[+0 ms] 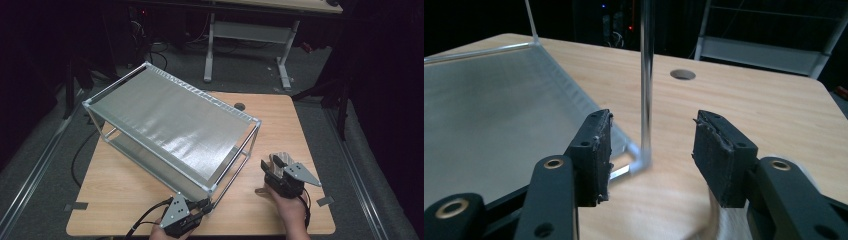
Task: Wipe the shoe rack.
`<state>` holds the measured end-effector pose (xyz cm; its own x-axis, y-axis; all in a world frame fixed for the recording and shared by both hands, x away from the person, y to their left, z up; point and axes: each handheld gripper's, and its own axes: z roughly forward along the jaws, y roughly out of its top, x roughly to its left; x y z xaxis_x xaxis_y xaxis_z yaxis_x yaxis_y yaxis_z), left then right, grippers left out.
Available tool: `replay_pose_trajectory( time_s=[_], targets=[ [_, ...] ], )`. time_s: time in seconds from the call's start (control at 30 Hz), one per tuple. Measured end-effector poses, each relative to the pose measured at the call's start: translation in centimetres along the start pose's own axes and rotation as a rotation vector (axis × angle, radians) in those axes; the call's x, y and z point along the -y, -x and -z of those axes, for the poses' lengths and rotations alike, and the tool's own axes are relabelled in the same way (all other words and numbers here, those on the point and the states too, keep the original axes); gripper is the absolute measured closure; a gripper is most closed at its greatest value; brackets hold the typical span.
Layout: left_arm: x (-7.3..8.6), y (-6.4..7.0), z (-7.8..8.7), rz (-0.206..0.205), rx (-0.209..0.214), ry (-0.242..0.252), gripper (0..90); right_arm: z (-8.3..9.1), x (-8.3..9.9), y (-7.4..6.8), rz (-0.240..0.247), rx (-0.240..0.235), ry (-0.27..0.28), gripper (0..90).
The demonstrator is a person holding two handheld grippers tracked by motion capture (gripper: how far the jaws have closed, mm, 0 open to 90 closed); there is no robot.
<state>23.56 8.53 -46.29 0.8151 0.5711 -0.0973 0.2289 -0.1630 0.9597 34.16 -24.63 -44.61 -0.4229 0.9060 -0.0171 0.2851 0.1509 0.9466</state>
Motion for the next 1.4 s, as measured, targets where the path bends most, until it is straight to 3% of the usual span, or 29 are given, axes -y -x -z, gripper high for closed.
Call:
replay_pose_trajectory(
  time_s=[0.33,0.43,0.57,0.73,0.87,1.07,1.17,1.4],
  targets=[
    [0.4,1.1,1.6,-0.004,0.006,-0.011,79.2,-4.1,-2.6,-0.7,-0.005,-0.014,0.017,53.5],
    [0.5,1.2,1.8,-0.009,0.004,-0.011,79.3,-4.9,-3.1,-0.9,-0.005,-0.022,0.023,59.1],
    [0.6,1.3,1.9,-0.008,-0.002,-0.017,79.3,-5.5,-3.5,-1.0,0.010,-0.021,0.022,79.6],
    [0.7,1.0,1.9,-0.026,-0.007,-0.014,79.8,-5.6,-3.5,-1.1,0.020,-0.026,0.029,80.7],
    [0.6,-0.4,2.0,0.019,-0.031,-0.006,79.5,-5.2,-3.4,-0.5,0.013,-0.009,0.023,80.6],
    [0.1,-3.5,2.2,0.018,-0.087,-0.021,79.6,-4.5,-3.3,0.3,0.004,0.015,0.015,80.5],
    [0.2,-4.8,2.6,0.047,-0.122,-0.008,79.6,-4.1,-3.1,0.3,-0.002,0.013,0.017,80.3],
    [0.5,-5.1,2.1,0.052,-0.129,0.019,79.4,-3.9,-3.0,0.2,0.005,0.035,0.017,76.0]
  ],
)
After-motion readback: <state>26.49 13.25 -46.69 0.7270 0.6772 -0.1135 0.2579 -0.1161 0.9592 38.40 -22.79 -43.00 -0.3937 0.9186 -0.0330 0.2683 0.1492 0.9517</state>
